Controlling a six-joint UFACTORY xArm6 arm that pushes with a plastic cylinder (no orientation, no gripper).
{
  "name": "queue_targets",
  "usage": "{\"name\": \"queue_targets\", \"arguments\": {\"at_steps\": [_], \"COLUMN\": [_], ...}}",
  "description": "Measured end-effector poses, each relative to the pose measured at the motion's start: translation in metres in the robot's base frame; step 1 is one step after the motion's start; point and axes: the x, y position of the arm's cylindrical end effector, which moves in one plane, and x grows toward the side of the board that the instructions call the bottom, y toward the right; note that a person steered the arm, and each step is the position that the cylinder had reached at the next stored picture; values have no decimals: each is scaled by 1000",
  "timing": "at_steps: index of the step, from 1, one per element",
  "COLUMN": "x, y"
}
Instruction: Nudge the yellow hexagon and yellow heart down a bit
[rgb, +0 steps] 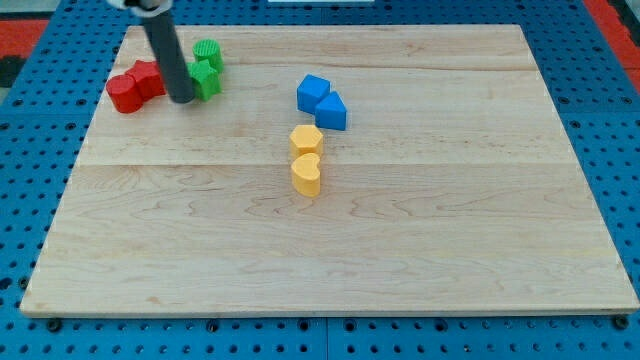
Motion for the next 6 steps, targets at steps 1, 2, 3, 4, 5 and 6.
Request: {"name": "queue_targets", "arguments": {"at_steps": [1,2,3,4,5,6], "x": [-24,4,64,78,106,116], "y": [12,57,93,150,175,179]}}
